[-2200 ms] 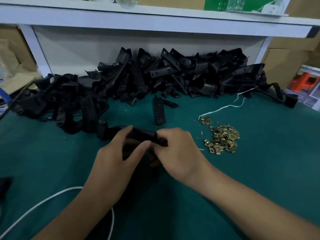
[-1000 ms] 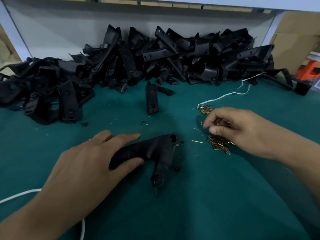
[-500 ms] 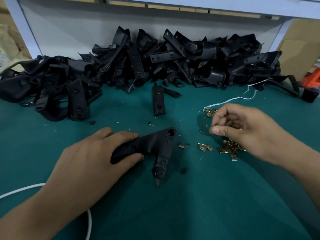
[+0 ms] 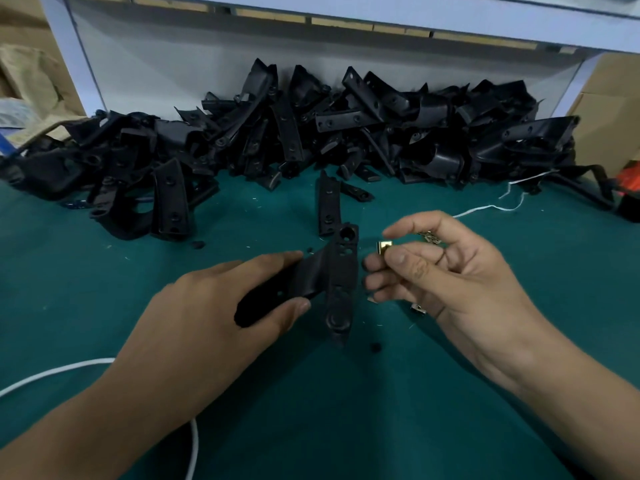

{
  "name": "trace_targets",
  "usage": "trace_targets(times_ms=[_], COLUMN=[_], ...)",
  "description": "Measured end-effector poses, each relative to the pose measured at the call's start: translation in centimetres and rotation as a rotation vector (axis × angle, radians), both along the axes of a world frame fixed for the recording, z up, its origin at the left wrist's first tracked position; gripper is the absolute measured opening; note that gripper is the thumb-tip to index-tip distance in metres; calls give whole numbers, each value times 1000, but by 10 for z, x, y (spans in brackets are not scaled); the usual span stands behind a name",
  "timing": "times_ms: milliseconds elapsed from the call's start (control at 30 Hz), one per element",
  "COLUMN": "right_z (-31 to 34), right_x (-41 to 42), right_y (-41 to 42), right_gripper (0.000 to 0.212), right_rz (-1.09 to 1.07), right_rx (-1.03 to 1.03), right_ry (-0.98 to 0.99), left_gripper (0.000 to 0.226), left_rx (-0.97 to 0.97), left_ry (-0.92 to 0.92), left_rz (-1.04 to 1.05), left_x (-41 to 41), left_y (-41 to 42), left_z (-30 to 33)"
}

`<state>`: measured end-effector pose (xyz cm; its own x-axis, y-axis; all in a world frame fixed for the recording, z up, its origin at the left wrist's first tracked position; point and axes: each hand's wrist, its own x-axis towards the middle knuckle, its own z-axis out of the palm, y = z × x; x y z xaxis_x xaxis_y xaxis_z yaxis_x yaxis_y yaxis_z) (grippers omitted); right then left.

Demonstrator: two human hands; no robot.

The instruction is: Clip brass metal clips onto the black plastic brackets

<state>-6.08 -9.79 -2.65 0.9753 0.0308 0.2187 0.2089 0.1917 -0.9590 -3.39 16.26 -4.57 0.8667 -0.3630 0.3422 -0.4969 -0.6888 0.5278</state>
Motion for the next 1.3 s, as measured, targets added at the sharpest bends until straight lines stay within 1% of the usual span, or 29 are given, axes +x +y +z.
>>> trace_targets(times_ms=[100, 167, 367, 533, 700, 867, 967, 1067, 1167, 1300], right_z=[2, 2, 2, 3, 4, 2, -2, -5, -8, -9], right_x=[-2, -3, -5, -6, -6, -9, -10, -13, -16, -17], right_y=[6, 9, 14, 13, 12, 18, 26, 31, 37, 42], right_gripper=[13, 12, 18, 20, 22, 25, 18, 19, 17, 14], right_rz=[-6, -24, 7, 36, 20, -77, -172, -247, -272, -285], right_rx=[39, 46, 50, 14, -33, -96, -71, -56, -61, -18], right_ry=[7, 33, 83, 95, 94, 72, 66, 69, 67, 76], left_gripper=[57, 58, 60, 58, 60, 58, 57, 55, 55, 54], left_rx=[-8, -25, -15, -25, 27, 96, 196, 230, 240, 271], left_ry=[-13, -24, -52, -72, -83, -108, -212, -280, -310, -315], left_rz=[-11, -12, -10, 6, 16, 49, 125, 170, 208, 245], left_x=[-1, -1, -3, -2, -2, -5, -8, -13, -17, -20], left_y=[-1, -3, -3, -2, -2, -6, -10, -16, -19, -19], left_z=[0, 0, 0, 0, 4, 6, 10, 10, 9, 12])
